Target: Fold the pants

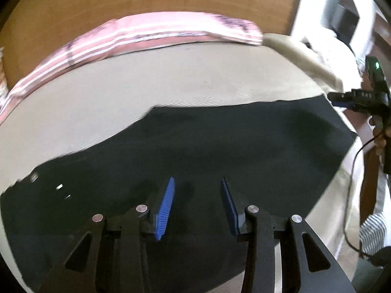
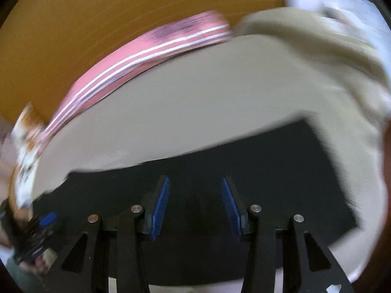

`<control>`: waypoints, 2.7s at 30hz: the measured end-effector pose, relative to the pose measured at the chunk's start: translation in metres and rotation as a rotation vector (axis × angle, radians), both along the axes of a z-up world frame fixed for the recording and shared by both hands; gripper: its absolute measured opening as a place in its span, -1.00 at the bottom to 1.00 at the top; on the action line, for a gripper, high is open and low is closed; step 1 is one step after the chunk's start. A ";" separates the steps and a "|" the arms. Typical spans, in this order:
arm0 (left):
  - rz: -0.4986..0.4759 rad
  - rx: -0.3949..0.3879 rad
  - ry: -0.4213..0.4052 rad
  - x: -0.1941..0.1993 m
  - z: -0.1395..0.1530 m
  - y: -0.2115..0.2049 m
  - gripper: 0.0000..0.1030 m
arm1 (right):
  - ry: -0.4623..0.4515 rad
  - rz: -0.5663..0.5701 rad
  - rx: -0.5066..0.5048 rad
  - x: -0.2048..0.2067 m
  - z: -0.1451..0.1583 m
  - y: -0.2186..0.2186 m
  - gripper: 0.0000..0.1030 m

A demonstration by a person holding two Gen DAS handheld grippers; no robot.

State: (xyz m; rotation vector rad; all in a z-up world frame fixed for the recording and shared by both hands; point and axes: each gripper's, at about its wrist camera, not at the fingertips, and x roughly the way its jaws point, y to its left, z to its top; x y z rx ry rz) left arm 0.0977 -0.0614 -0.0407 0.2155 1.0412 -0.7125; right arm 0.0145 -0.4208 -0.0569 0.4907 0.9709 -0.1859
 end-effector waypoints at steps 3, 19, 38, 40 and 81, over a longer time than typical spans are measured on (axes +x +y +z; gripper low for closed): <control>0.040 0.023 0.014 0.000 -0.010 0.020 -0.20 | 0.019 0.195 0.050 0.056 -0.006 0.055 -0.18; 0.103 -0.038 0.075 -0.012 -0.036 0.078 -0.21 | 0.191 0.694 0.272 0.213 -0.063 0.238 -0.53; 0.149 -0.053 0.097 -0.018 -0.037 0.091 -0.21 | 0.040 0.589 -0.005 0.211 -0.029 0.247 -0.37; 0.193 -0.070 0.108 -0.011 -0.029 0.098 -0.21 | -0.008 0.545 -0.009 0.198 -0.008 0.232 -0.33; -0.096 -0.051 -0.076 0.020 0.018 -0.048 -0.18 | 0.074 -0.047 -0.164 -0.026 -0.028 0.004 -0.11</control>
